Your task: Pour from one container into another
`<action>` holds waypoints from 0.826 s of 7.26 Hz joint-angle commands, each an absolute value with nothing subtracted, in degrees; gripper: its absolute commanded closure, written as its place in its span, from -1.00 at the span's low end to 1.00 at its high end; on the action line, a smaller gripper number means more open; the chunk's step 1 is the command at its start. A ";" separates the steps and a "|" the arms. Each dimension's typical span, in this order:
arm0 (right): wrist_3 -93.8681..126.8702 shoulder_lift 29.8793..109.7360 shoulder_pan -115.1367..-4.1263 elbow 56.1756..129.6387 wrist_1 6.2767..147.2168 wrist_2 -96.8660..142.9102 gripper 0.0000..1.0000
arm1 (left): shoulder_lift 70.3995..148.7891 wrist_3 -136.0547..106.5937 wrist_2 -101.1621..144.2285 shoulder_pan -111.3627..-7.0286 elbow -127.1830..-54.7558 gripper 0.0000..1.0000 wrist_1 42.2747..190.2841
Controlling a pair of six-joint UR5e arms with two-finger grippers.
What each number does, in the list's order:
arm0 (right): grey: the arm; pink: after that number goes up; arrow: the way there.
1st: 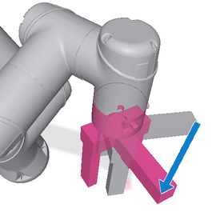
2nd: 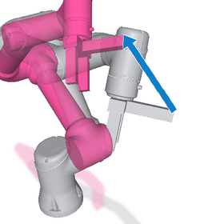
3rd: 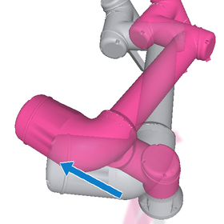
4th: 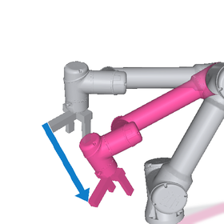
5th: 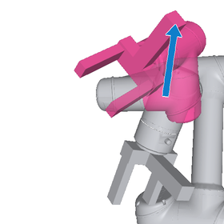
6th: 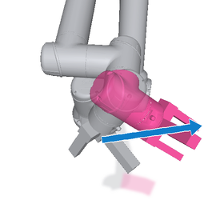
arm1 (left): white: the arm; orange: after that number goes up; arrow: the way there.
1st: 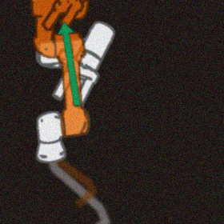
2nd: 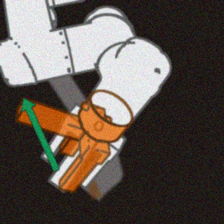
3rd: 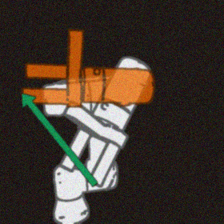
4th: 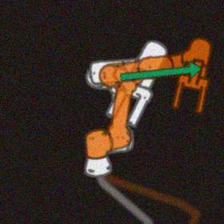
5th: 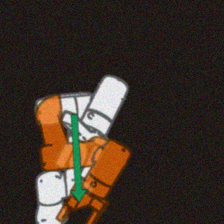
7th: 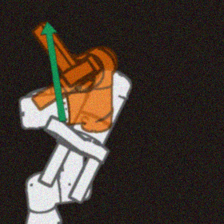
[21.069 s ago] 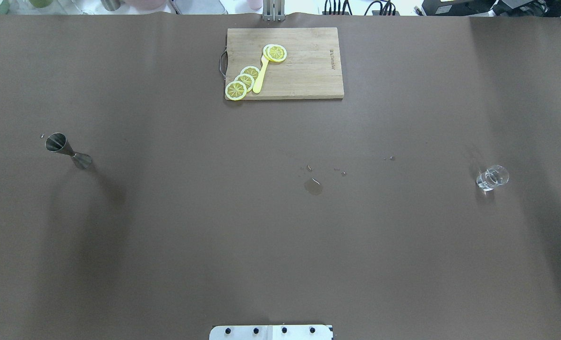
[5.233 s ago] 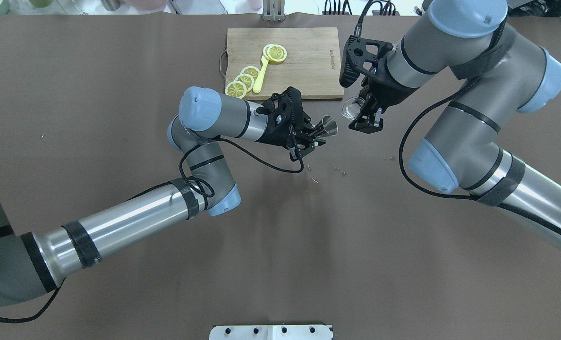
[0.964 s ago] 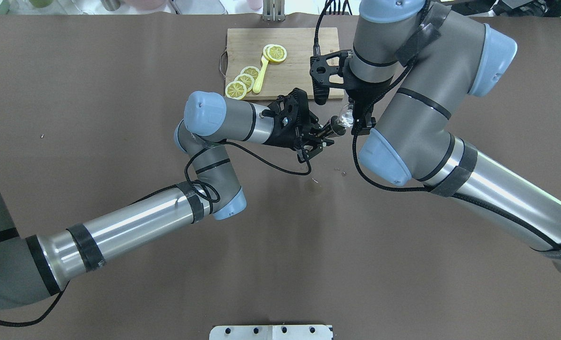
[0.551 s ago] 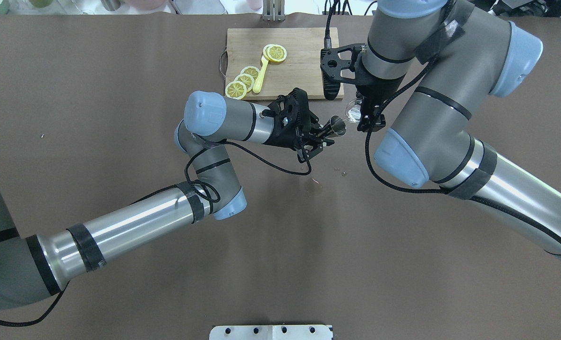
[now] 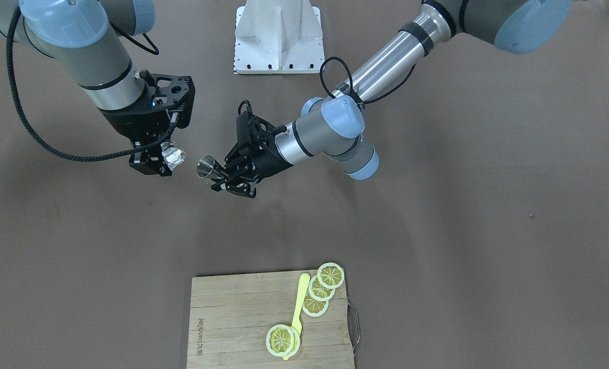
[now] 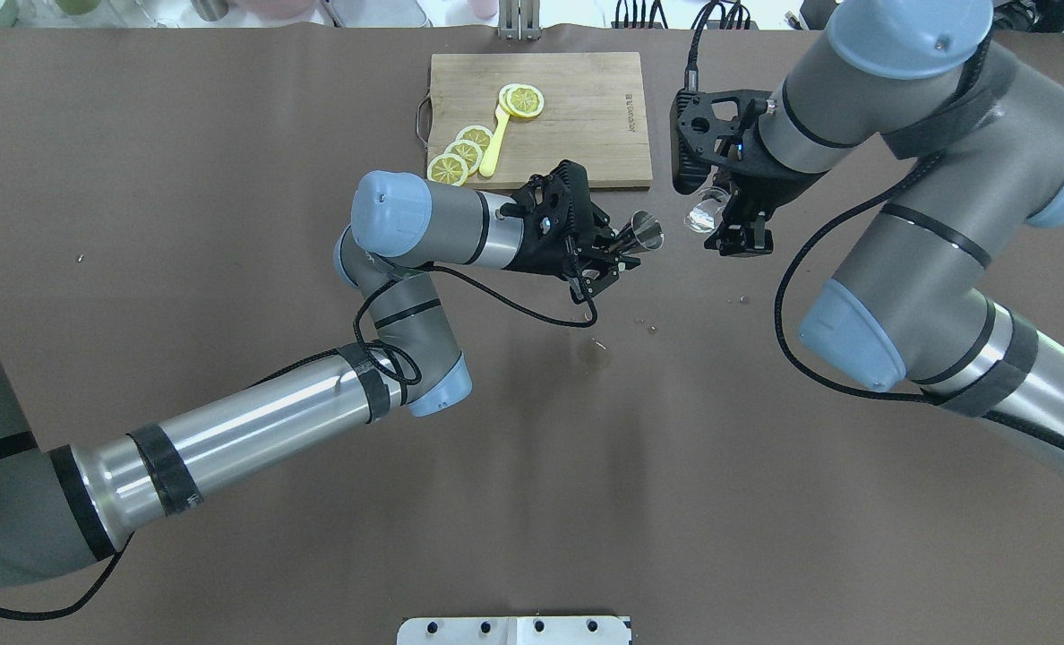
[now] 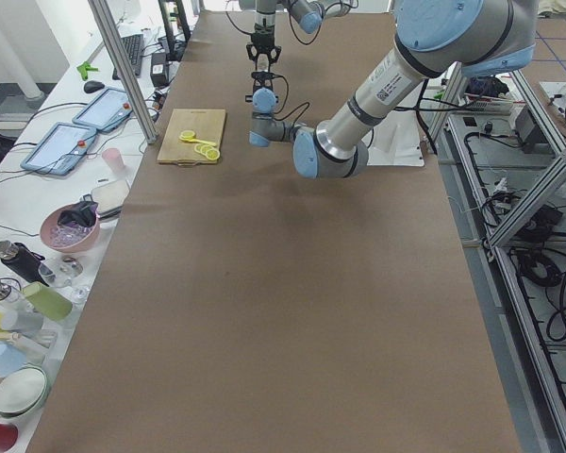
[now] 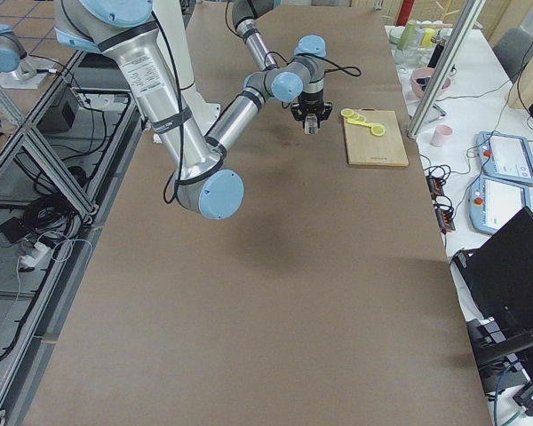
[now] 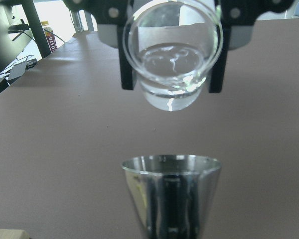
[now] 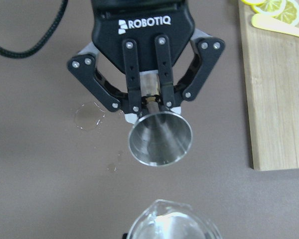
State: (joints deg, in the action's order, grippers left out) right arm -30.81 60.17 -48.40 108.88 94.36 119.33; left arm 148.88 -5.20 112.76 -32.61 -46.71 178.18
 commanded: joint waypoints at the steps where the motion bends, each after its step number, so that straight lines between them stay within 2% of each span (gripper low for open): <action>1: -28.06 64.05 -52.10 111.70 92.91 121.10 1.00 | 148.45 -6.23 112.41 -32.69 -48.60 1.00 178.50; 6: -15.92 82.85 -58.26 109.96 61.84 123.66 1.00 | 139.68 -8.61 102.15 -32.70 -58.24 1.00 179.56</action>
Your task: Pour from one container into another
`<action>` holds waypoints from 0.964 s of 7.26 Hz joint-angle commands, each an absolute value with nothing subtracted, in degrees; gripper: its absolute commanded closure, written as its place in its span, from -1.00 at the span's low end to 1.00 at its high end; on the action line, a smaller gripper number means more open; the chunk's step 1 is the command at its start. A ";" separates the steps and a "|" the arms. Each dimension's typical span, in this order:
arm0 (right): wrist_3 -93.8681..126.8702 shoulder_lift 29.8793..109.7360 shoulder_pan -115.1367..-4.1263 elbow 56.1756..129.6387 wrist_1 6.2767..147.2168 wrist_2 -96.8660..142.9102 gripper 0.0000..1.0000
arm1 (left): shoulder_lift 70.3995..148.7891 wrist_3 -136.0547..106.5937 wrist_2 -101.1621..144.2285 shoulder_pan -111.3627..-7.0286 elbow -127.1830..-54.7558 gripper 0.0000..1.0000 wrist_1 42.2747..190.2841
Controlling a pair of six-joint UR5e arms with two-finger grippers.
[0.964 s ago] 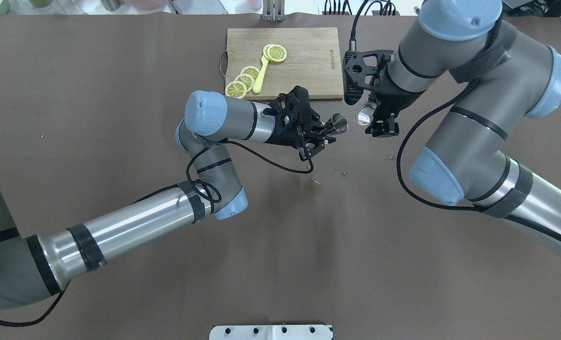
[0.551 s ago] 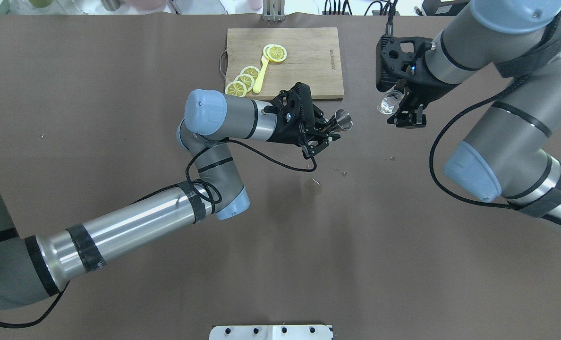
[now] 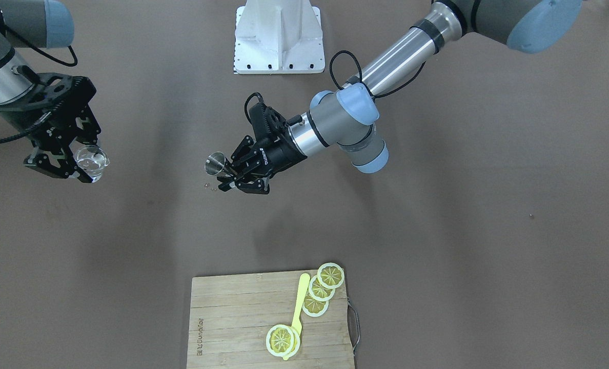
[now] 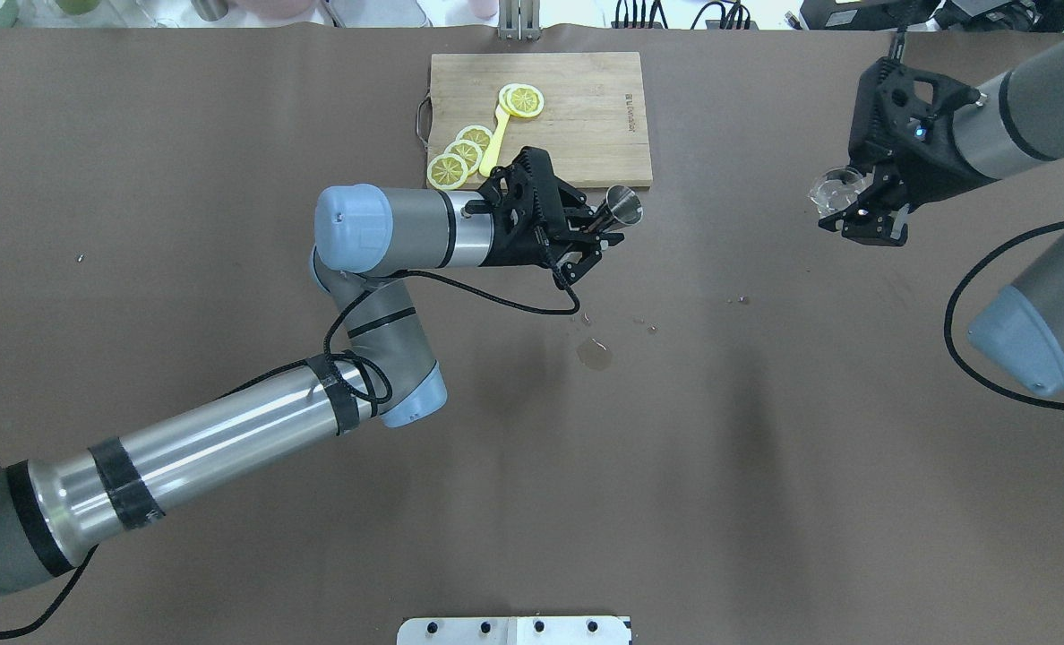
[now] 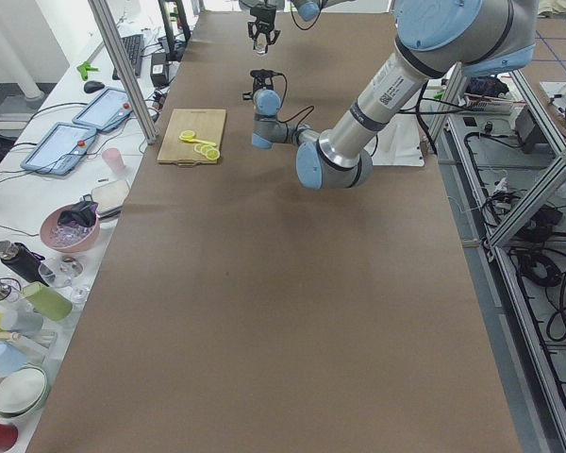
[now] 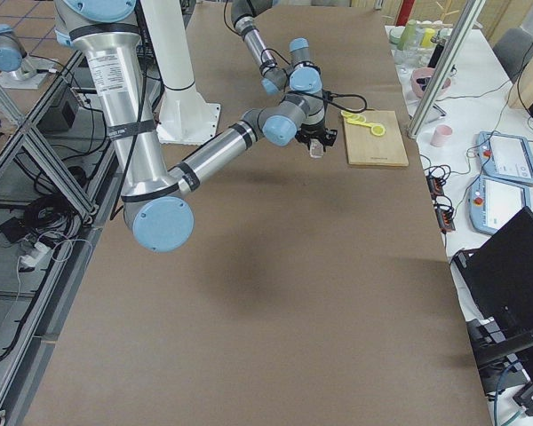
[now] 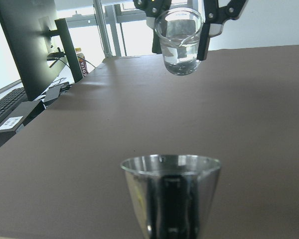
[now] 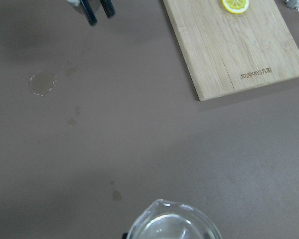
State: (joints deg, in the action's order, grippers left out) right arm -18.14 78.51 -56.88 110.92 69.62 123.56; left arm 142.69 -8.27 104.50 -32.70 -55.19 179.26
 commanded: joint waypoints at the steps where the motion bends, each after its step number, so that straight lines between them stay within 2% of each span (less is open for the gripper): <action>1: -13.73 84.97 -59.66 108.39 57.35 124.79 1.00 | 136.87 -8.70 99.26 -32.61 -60.88 1.00 179.65; 5: 3.65 91.31 -64.06 92.69 23.04 124.37 1.00 | 125.97 -12.04 86.35 -29.98 -69.07 1.00 183.40; 7: 8.33 91.23 -64.77 85.28 11.90 121.91 1.00 | 117.39 -15.36 79.68 -28.75 -76.51 1.00 184.92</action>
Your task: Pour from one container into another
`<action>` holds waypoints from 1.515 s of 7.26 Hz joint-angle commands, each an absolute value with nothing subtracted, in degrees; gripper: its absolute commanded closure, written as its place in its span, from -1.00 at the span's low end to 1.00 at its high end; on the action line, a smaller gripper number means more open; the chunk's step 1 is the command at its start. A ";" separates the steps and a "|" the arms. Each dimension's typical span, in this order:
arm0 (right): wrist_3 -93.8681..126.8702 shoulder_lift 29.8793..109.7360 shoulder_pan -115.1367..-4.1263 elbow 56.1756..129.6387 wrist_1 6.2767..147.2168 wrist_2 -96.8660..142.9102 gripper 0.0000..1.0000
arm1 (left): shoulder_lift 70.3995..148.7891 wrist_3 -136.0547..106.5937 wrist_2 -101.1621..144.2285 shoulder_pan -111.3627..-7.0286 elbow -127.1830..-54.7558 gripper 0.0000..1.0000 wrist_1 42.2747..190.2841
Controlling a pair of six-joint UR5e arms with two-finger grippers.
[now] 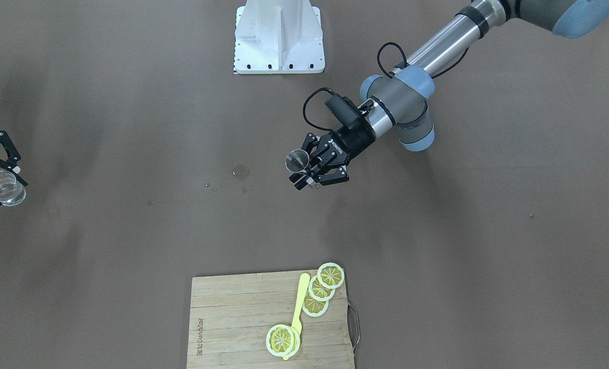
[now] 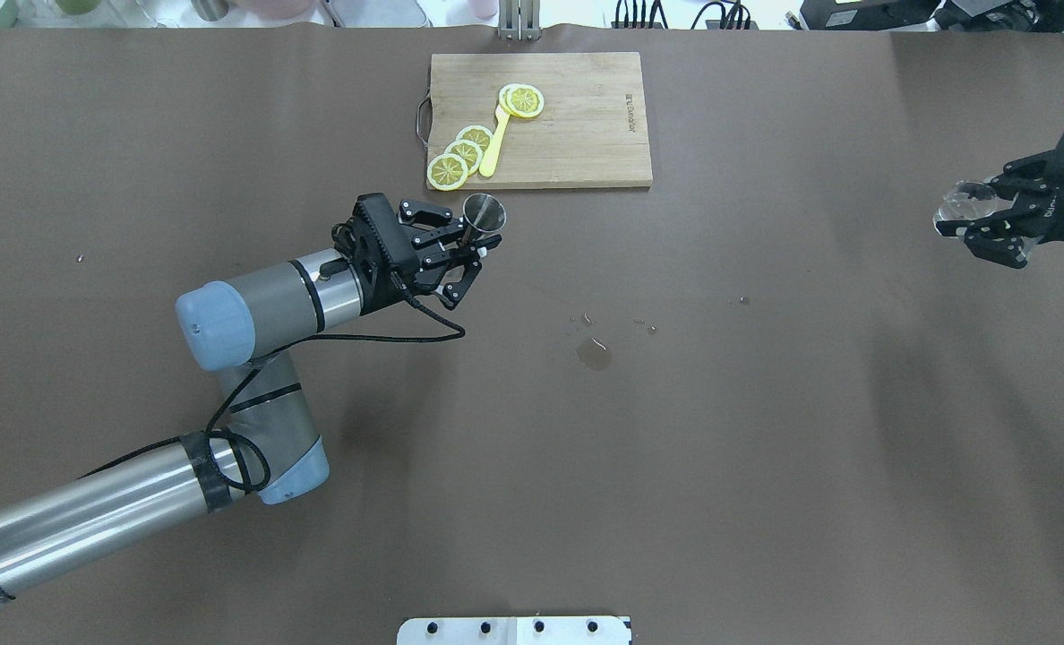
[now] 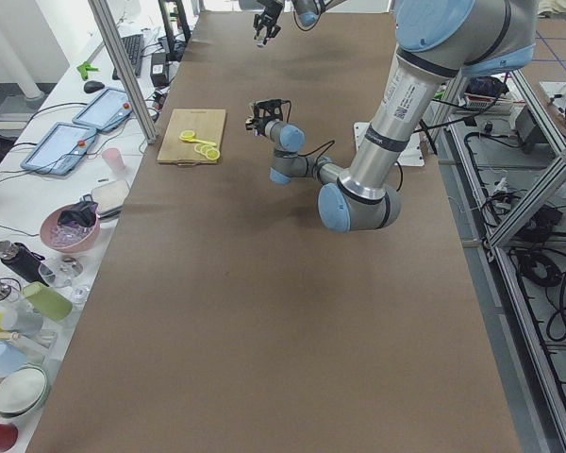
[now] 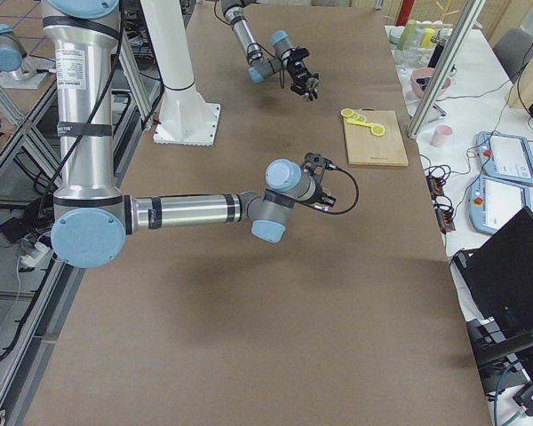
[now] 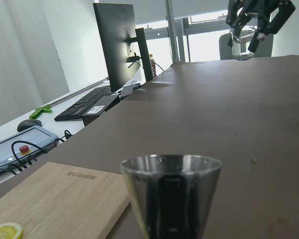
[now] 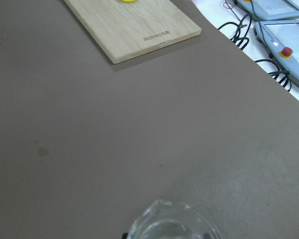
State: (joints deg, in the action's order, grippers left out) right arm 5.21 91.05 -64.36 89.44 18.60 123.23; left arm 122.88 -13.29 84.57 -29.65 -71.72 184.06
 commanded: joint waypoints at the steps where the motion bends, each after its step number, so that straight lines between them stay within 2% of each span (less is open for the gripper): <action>1: 9.83 91.84 -64.86 84.91 10.13 121.03 1.00 | 112.20 -15.47 75.80 -27.44 -81.34 1.00 184.92; 3: 10.55 92.55 -64.78 83.16 5.37 117.80 1.00 | 99.74 -20.27 67.02 -22.97 -91.44 1.00 184.92; 5: 17.60 92.20 -64.51 78.16 -2.94 116.10 1.00 | 86.46 -22.57 54.30 -18.22 -100.16 1.00 185.10; 6: 20.10 91.76 -64.25 76.66 -4.38 115.06 1.00 | 83.35 -25.63 48.83 -16.11 -100.28 1.00 186.40; 8: 21.52 87.57 -61.79 67.03 -14.37 110.22 1.00 | 82.18 -33.00 40.12 -15.12 -99.41 1.00 186.50; 11: 29.59 86.57 -60.04 65.04 -16.08 110.74 1.00 | 83.31 -37.85 32.52 -15.38 -93.98 1.00 185.02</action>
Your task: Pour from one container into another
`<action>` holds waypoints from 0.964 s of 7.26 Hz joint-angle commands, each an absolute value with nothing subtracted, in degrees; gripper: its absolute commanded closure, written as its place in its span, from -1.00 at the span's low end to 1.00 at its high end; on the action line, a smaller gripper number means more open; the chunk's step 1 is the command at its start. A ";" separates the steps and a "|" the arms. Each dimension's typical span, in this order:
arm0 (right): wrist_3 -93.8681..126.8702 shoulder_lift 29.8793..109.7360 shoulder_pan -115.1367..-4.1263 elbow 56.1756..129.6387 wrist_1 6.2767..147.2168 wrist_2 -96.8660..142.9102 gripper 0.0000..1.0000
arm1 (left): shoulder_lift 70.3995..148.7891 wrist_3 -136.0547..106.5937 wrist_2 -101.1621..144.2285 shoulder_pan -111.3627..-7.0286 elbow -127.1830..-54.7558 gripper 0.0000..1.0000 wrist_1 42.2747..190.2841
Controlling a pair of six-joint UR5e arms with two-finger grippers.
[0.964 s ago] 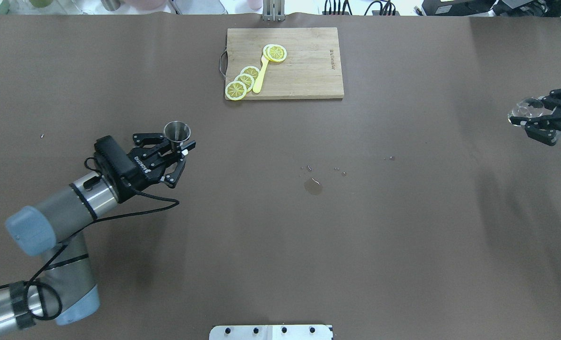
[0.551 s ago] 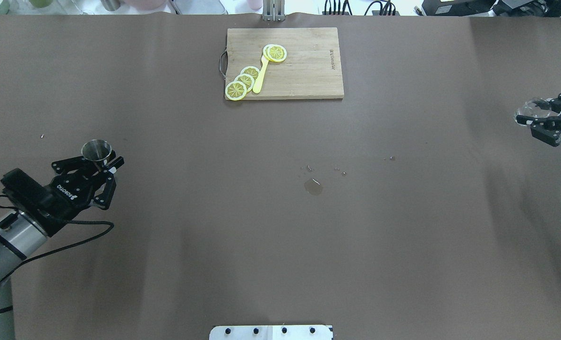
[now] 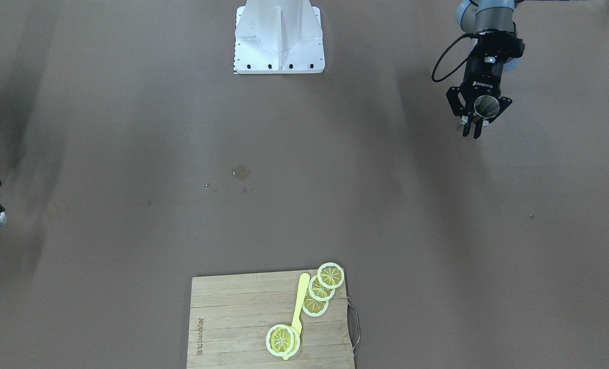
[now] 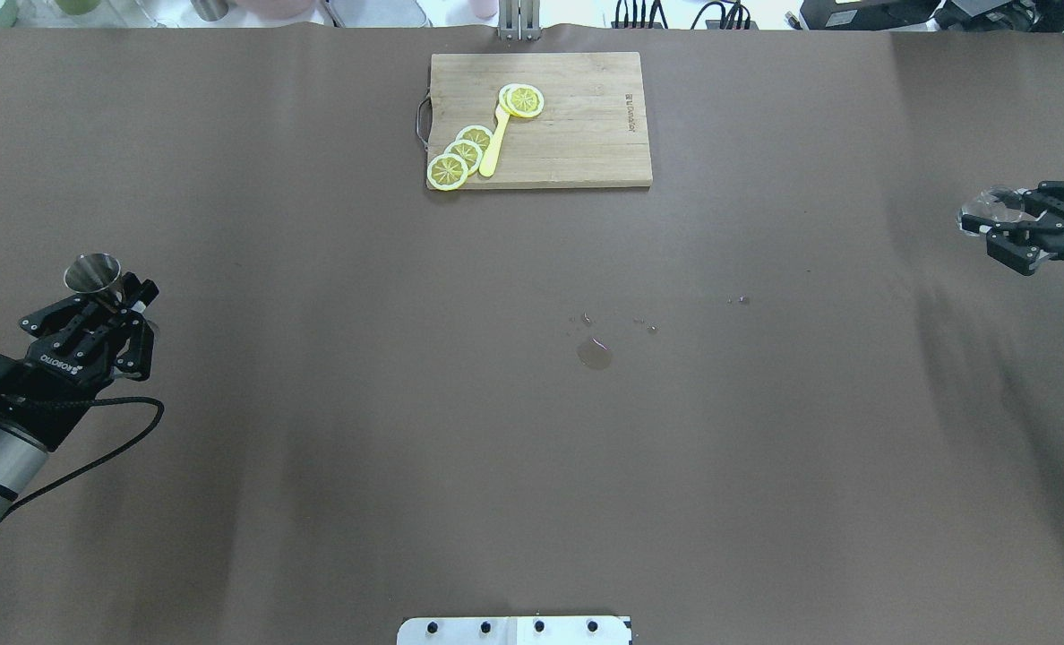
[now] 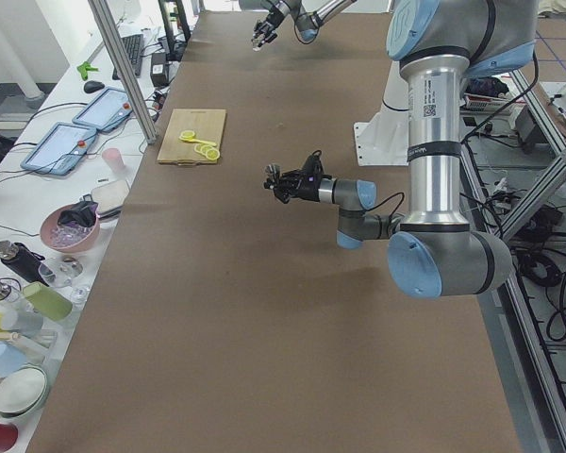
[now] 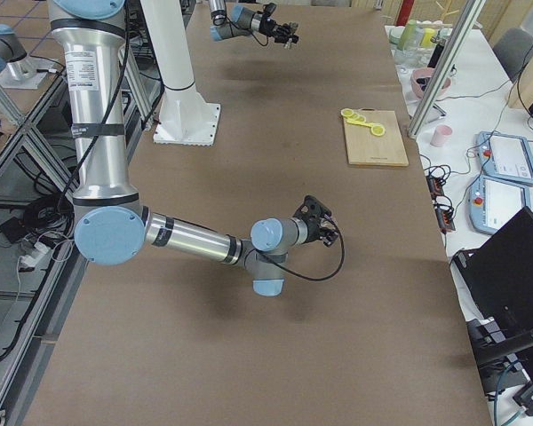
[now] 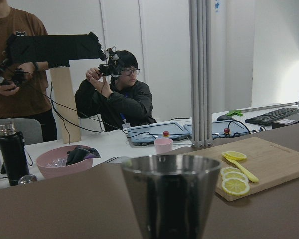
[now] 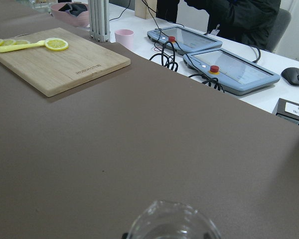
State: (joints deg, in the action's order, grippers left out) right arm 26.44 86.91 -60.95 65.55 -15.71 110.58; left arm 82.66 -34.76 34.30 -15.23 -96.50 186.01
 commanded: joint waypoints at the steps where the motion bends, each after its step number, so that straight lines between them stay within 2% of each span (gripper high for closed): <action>1: 33.62 86.40 -58.90 65.04 -15.91 110.92 1.00 | 84.54 -41.36 30.95 -15.38 -91.52 1.00 182.92; 7: 33.57 86.22 -54.32 64.43 -11.43 111.88 1.00 | 85.43 -57.37 27.60 -15.47 -87.82 1.00 171.83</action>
State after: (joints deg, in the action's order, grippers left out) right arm 33.63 86.28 -54.70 64.69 -11.76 111.63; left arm 85.25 -54.52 27.59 -15.44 -89.25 172.94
